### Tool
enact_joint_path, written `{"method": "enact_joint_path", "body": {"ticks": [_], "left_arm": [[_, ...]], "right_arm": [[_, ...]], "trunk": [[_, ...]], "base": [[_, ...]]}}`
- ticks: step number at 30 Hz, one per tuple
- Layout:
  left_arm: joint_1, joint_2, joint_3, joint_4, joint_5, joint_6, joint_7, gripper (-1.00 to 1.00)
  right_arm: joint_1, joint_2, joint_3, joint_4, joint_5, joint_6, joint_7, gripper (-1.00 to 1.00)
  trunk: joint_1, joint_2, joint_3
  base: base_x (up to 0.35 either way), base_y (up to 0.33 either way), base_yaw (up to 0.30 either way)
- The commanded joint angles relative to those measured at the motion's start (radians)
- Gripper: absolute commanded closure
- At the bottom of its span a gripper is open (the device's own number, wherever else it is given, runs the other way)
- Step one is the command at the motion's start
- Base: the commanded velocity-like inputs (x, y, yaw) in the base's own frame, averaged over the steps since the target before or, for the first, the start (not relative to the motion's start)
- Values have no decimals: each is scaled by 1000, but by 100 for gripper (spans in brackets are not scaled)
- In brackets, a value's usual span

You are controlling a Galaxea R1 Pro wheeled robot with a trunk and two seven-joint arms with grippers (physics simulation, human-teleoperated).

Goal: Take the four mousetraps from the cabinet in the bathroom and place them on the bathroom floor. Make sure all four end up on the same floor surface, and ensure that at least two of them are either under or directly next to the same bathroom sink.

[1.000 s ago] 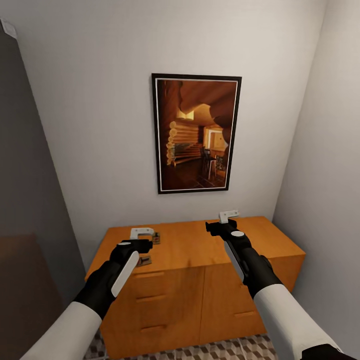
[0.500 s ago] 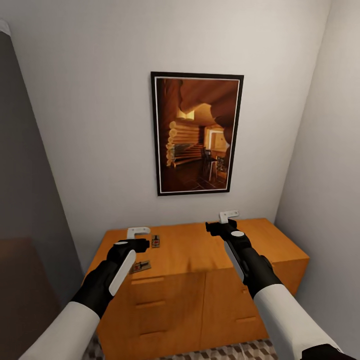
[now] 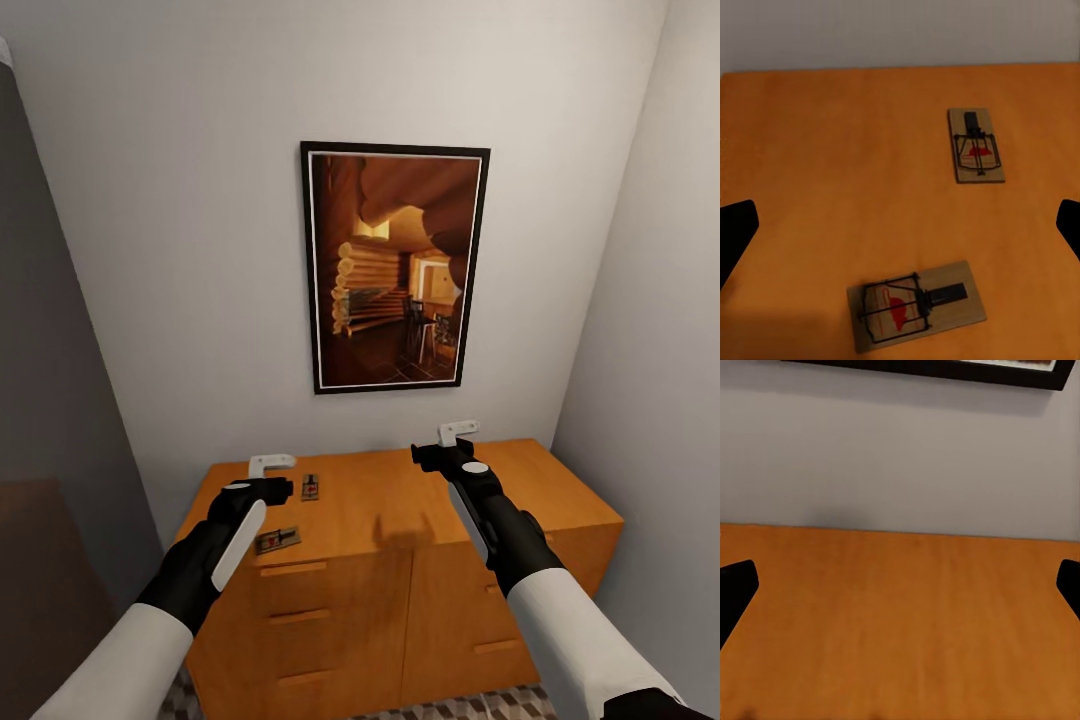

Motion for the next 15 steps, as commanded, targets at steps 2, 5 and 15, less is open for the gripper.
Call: {"method": "enact_joint_path", "body": {"ticks": [2, 5, 15], "left_arm": [[0, 2, -1, -1, 10, 2, 9, -100], [0, 3, -1, -1, 11, 2, 10, -100], [0, 4, -1, -1, 10, 3, 9, -100]], "right_arm": [[0, 0, 2, -1, 2, 6, -5, -100], [0, 0, 3, -1, 2, 6, -5, -100], [0, -1, 4, 0, 2, 6, -5, -100]], "trunk": [[0, -1, -1], [0, -1, -1], [0, -1, -1]], "base": [[4, 0, 0], [2, 0, 0], [121, 0, 0]]}}
